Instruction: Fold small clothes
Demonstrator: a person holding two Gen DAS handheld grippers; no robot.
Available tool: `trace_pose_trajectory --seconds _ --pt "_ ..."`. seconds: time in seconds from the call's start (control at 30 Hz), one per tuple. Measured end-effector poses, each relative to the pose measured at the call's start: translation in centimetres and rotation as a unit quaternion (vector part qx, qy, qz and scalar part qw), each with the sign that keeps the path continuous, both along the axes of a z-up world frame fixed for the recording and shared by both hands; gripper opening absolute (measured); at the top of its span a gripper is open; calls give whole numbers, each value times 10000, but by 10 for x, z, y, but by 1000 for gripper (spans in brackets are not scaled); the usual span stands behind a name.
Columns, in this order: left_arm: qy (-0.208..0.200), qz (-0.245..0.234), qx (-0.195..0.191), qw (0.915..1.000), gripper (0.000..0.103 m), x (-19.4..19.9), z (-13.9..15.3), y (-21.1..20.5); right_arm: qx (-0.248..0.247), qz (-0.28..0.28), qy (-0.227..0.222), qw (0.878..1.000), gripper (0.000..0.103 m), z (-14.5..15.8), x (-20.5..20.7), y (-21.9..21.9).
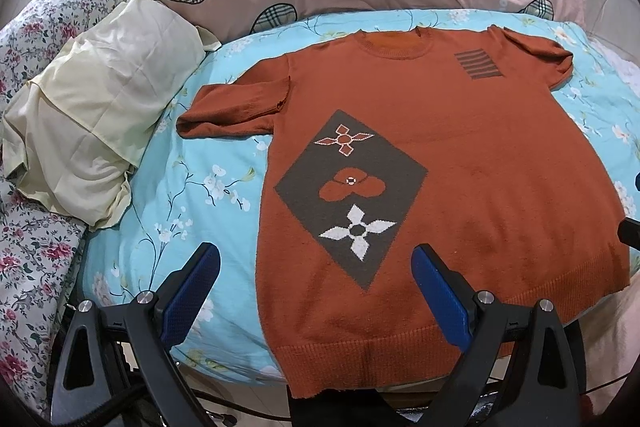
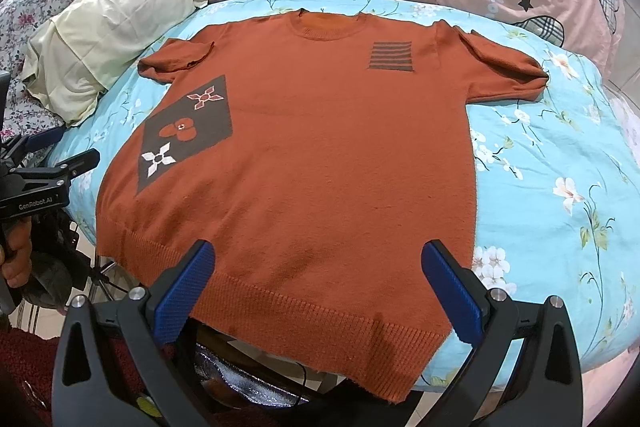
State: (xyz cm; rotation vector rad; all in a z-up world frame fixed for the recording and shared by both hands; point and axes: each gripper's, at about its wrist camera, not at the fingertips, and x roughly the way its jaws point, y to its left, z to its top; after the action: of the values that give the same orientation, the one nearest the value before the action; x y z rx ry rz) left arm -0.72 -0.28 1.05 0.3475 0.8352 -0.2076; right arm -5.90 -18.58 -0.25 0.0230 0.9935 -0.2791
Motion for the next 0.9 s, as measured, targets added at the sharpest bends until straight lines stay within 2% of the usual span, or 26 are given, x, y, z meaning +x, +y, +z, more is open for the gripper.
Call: trace_pose_trajectory --seconds 0.9 --pt "18 -8 -5 10000 97 1 -2 -2 -4 55 1 10000 103 0 2 5"
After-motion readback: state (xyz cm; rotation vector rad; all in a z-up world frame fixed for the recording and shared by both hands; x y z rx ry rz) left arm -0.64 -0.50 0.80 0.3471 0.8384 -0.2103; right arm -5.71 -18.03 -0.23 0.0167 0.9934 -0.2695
